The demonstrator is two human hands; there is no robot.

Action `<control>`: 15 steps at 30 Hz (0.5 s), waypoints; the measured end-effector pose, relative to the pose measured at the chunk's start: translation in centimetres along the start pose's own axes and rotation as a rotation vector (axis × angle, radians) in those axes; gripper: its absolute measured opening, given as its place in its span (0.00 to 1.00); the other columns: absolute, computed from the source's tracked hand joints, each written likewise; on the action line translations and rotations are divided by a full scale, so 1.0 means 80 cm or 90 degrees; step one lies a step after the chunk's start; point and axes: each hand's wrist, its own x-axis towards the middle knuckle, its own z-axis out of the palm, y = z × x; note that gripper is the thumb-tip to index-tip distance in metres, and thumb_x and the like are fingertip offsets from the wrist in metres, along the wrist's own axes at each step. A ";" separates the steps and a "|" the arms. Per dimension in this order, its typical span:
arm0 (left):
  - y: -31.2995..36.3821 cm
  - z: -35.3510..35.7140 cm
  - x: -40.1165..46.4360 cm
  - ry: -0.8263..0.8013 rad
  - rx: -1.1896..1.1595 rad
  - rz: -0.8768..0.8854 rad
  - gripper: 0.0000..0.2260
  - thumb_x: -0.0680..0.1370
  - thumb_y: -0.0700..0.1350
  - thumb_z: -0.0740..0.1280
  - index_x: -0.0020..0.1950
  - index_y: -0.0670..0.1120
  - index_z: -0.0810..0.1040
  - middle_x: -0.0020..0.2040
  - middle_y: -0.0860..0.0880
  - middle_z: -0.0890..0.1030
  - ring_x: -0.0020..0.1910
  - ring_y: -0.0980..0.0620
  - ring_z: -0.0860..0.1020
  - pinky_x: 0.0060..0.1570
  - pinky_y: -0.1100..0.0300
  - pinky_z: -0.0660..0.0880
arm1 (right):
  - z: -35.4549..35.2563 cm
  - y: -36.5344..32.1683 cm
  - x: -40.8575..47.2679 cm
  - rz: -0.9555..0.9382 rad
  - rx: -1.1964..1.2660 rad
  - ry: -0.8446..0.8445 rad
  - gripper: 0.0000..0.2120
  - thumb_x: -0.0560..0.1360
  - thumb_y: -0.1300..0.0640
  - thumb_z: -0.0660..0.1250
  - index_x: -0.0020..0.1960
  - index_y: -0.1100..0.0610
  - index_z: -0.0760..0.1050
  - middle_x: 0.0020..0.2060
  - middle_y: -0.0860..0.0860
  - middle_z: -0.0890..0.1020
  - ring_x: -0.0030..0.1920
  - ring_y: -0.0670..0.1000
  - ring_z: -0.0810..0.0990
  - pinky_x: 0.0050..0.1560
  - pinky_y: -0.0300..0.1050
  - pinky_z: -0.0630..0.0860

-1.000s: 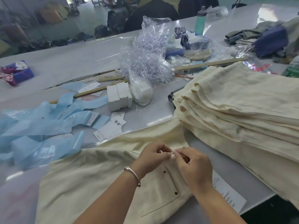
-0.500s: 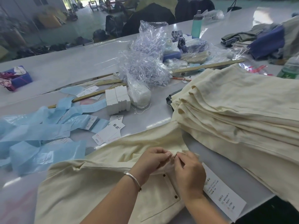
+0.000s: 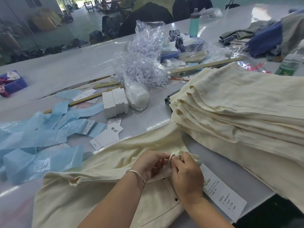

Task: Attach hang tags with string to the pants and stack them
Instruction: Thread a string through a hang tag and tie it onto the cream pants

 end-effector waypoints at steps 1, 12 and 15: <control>0.001 0.003 -0.001 0.003 0.035 0.017 0.11 0.73 0.42 0.73 0.31 0.47 0.80 0.26 0.53 0.72 0.20 0.59 0.64 0.19 0.68 0.59 | -0.002 0.001 0.000 0.015 0.010 -0.008 0.06 0.67 0.64 0.77 0.36 0.58 0.80 0.35 0.52 0.77 0.30 0.53 0.76 0.27 0.43 0.71; 0.001 0.007 0.015 0.082 -0.045 0.027 0.14 0.79 0.41 0.67 0.33 0.45 0.74 0.22 0.53 0.71 0.15 0.61 0.61 0.14 0.70 0.55 | -0.069 0.103 0.025 0.248 -0.025 -0.384 0.27 0.68 0.54 0.72 0.65 0.50 0.71 0.60 0.46 0.73 0.61 0.49 0.69 0.54 0.42 0.70; 0.001 0.010 0.016 0.091 -0.093 0.015 0.12 0.80 0.40 0.64 0.36 0.43 0.74 0.21 0.53 0.70 0.14 0.61 0.61 0.13 0.70 0.55 | -0.074 0.115 0.024 0.278 -0.082 -0.521 0.32 0.66 0.48 0.74 0.66 0.48 0.67 0.61 0.45 0.74 0.61 0.48 0.73 0.53 0.43 0.74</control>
